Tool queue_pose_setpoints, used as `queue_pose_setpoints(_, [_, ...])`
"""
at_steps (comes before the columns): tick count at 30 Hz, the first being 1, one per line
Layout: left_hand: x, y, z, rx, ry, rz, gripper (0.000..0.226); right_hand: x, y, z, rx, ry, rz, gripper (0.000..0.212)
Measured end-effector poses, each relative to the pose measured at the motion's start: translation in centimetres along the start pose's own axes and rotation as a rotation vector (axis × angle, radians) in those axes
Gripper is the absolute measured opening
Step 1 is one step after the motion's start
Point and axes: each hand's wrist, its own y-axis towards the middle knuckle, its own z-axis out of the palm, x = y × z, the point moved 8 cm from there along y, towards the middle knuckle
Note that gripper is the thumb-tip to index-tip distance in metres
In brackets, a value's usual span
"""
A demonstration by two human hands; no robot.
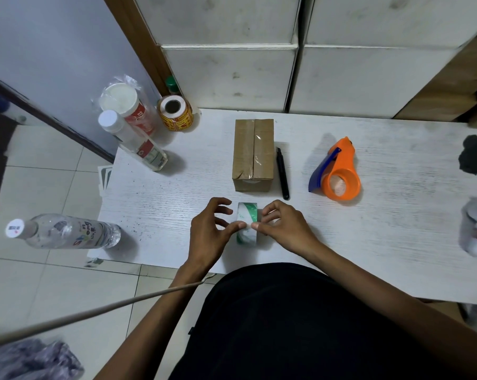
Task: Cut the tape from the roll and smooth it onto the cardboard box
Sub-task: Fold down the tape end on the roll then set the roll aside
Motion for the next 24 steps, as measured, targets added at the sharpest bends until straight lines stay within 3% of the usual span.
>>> queue_pose_setpoints(5, [-1.7, -0.4, 1.1, 0.124, 0.212, 0.321, 0.033, -0.9, 0.2, 0.8, 0.078, 0.164, 0.03, 0.023])
queue_pose_setpoints(11, [-2.7, 0.0, 1.3, 0.106, 0.367, 0.425, 0.008, -1.1, 0.2, 1.3, 0.14, 0.193, 0.04, 0.031])
queue_pose_setpoints(17, [-4.1, -0.4, 2.3, 0.132, 0.621, 0.551, 0.008, -1.2, 0.1, 1.6, 0.214, 0.171, 0.034, 0.043])
queue_pose_setpoints(24, [-4.6, -0.7, 2.8, 0.052, 0.793, 0.518, 0.026, -0.9, 0.1, 2.9, 0.198, 0.165, -0.011, 0.047])
